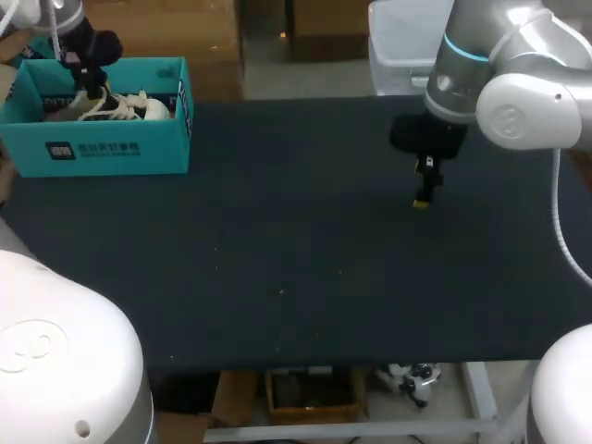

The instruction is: Open the shoe tongue, take the insole out of the shoe, put the insole back into the shoe, and pack the shoe into the shoebox

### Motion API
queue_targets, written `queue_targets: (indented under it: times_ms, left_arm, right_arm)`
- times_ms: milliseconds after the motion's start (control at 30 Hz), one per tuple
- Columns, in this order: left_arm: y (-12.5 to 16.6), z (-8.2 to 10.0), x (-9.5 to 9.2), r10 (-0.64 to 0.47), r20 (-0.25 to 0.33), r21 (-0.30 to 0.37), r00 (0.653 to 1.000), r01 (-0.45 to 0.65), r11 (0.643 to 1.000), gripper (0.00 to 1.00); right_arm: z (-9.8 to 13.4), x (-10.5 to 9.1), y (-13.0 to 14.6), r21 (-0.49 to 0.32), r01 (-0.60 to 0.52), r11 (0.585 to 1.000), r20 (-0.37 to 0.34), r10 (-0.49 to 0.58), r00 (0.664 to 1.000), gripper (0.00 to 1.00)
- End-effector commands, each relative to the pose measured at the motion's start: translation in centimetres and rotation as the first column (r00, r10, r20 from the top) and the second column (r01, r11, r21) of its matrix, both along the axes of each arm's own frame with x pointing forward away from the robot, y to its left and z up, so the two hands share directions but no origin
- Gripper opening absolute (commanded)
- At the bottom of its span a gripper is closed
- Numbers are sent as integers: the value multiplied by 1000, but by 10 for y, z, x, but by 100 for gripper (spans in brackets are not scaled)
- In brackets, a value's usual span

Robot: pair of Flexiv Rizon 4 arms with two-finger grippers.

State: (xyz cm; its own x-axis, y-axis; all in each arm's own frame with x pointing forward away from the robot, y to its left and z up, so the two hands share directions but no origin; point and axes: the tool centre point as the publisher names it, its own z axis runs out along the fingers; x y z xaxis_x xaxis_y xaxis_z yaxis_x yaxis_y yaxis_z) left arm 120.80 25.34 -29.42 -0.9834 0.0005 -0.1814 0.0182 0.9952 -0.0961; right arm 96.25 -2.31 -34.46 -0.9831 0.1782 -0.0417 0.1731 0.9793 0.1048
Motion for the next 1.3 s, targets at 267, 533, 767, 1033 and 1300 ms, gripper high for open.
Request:
queue_targets:
  times_ms: [267,533,767,1033,1300]
  left_arm:
    - [-14,49,-18,23,13,-26,1000,-23,999,100]
    - [-47,99,-53,92,-15,-31,996,-93,995,100]
    - [-92,129,-109,141,-33,-1,989,-141,990,100]
    - [-121,122,-143,140,-5,29,990,-139,990,100]
    - [-136,113,-160,127,0,67,992,-126,990,100]
  right_arm:
    - [0,0,0,0,-2,1000,-2,2,1000,100]
    - [0,0,0,0,-2,1000,-2,2,1000,100]
    - [0,0,0,0,-2,1000,-2,2,1000,100]
    - [0,0,0,0,-2,1000,-2,2,1000,100]
    - [0,0,0,0,-2,1000,-2,2,1000,100]
